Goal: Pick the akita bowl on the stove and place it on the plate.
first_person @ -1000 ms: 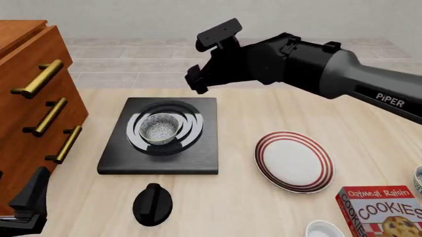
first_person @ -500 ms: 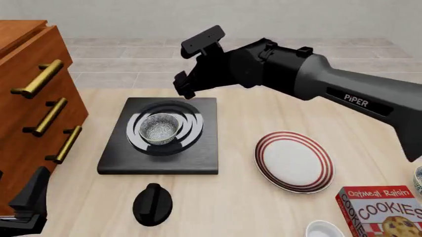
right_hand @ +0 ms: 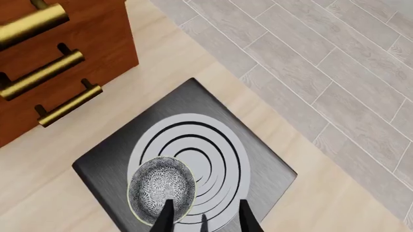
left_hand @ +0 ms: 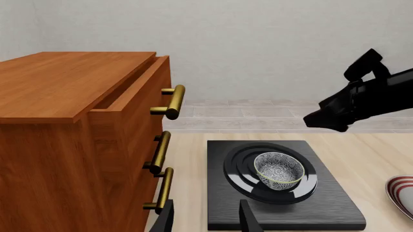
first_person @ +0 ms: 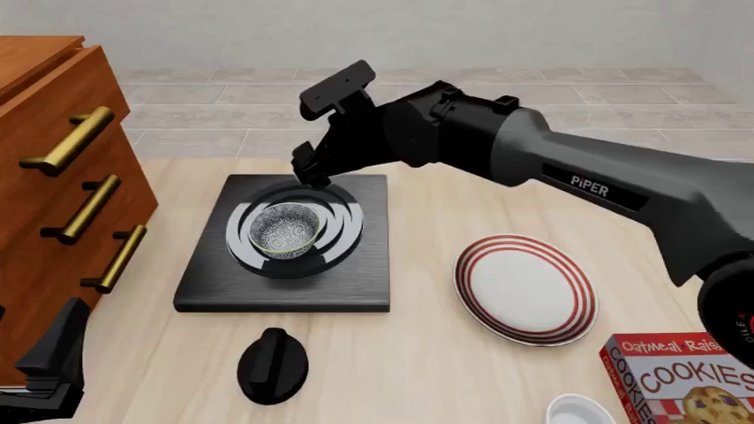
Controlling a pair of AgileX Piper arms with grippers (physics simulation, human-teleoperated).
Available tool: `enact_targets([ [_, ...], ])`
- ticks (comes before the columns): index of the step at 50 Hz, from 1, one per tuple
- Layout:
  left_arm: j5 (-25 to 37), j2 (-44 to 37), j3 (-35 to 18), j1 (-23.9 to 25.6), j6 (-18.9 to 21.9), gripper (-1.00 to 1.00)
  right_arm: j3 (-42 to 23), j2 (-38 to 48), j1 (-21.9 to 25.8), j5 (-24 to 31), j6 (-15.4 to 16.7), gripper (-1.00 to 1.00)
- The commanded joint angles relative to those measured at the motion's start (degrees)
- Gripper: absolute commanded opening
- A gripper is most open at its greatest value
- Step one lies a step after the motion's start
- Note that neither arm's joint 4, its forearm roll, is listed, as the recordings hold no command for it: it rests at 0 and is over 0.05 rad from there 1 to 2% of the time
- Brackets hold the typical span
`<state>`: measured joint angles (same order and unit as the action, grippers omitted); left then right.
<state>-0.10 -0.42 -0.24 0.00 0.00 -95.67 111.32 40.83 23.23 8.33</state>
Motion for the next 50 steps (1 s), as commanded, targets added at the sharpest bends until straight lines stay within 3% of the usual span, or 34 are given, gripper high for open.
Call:
enact_targets([
  [1,0.00,0.00,0.00,0.00,0.00,1.00,-1.55,1.89,0.37,0.09,0.18,1.00],
  [50,0.00,0.00,0.00,0.00,0.00,1.00,-4.33,10.21,0.19,-3.51,-2.82,1.00],
])
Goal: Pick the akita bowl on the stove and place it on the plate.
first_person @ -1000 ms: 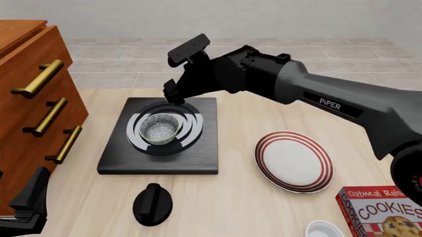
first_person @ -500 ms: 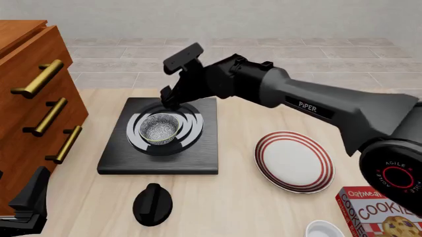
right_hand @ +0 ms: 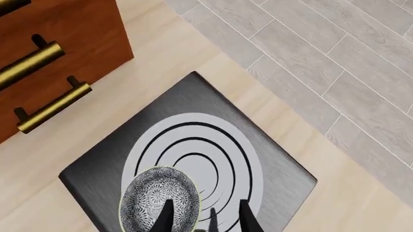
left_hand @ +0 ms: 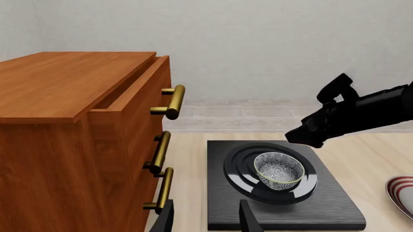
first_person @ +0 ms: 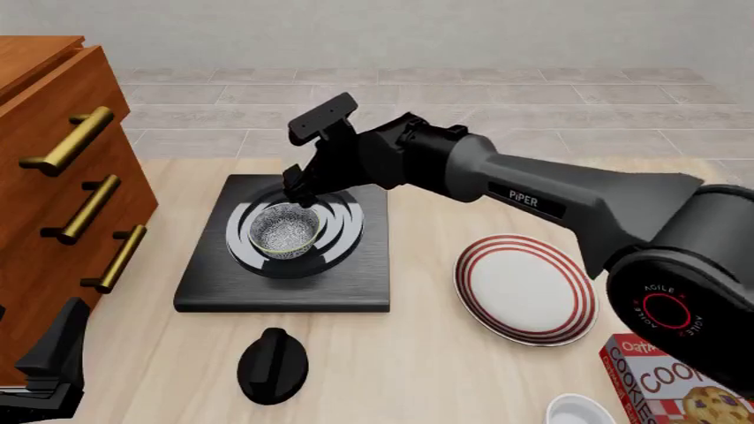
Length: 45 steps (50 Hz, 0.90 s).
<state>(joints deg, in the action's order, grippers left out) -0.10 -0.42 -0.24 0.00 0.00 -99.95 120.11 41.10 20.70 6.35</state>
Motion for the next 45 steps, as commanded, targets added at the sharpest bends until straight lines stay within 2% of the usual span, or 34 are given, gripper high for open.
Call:
enact_targets([
  [1,0.00,0.00,0.00,0.00,0.00,1.00,-0.05,1.56,-0.17,-1.09,-0.71,1.00],
  [45,0.00,0.00,0.00,0.00,0.00,1.00,1.03,6.68,-1.20,-6.36,-2.58,1.00],
])
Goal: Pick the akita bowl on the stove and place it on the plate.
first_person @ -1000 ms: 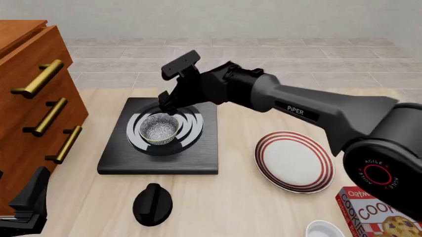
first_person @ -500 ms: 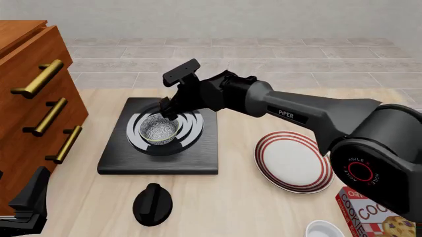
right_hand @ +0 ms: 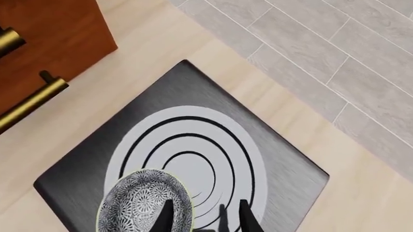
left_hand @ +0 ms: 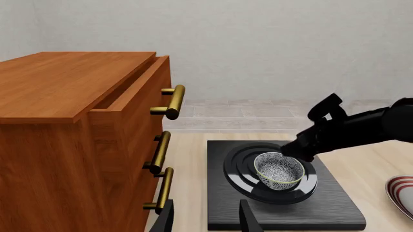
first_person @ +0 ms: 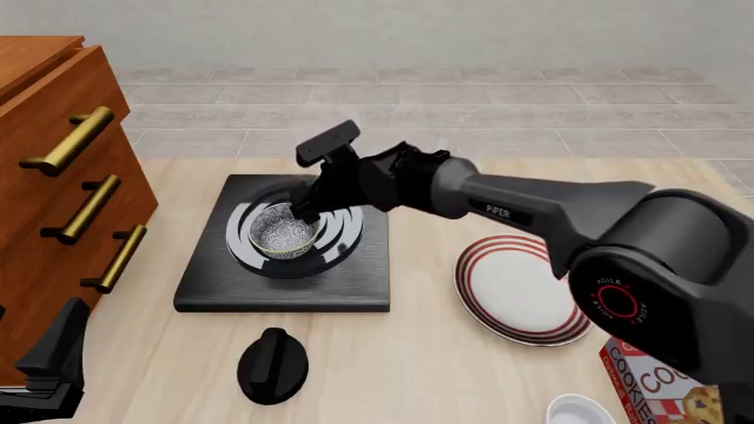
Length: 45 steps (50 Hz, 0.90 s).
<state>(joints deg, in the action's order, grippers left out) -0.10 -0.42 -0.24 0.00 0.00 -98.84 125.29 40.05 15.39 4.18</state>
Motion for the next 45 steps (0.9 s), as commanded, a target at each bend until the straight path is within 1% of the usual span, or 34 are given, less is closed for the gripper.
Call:
enact_targets([
  [1,0.00,0.00,0.00,0.00,0.00,1.00,-0.07,1.58,-0.15,-1.06,-0.42,1.00],
  [16,0.00,0.00,0.00,0.00,0.00,1.00,0.46,2.52,0.73,-1.46,-1.31,1.00],
  [26,0.00,0.00,0.00,0.00,0.00,1.00,-0.67,3.70,0.59,-0.95,-1.40,1.00],
  [45,0.00,0.00,0.00,0.00,0.00,1.00,-0.26,5.34,1.16,-2.01,-2.35,1.00],
])
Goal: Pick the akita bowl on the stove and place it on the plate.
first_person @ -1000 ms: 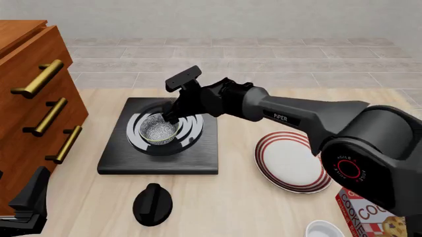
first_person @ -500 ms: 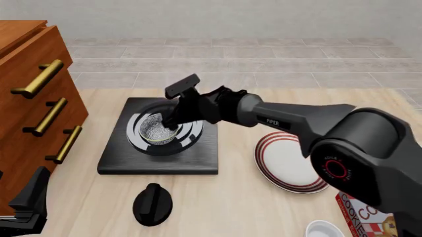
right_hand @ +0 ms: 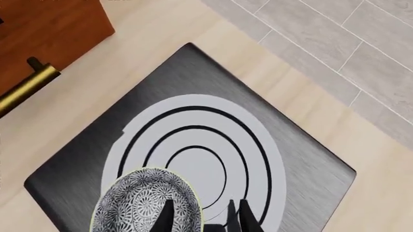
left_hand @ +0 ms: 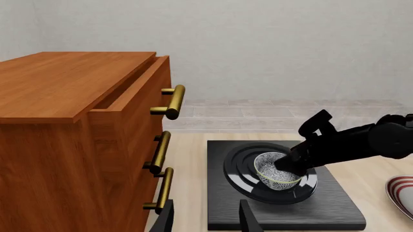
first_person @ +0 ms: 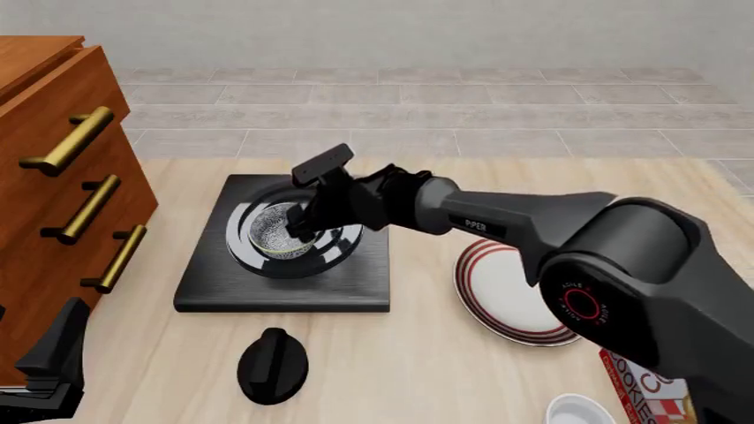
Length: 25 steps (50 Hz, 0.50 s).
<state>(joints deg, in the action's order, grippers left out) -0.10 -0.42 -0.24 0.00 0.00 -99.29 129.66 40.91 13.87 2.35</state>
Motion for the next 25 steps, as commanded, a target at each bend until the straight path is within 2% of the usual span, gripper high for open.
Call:
enact_targets([
  [1,0.00,0.00,0.00,0.00,0.00,1.00,0.28,1.17,0.39,-0.56,-0.49,1.00],
  [14,0.00,0.00,0.00,0.00,0.00,1.00,1.66,1.15,1.24,-1.50,-1.81,1.00],
  [15,0.00,0.00,0.00,0.00,0.00,1.00,1.83,1.06,1.24,-1.53,-1.98,-1.00],
  [25,0.00,0.00,0.00,0.00,0.00,1.00,4.15,-1.36,1.63,-2.46,-1.94,-1.00],
])
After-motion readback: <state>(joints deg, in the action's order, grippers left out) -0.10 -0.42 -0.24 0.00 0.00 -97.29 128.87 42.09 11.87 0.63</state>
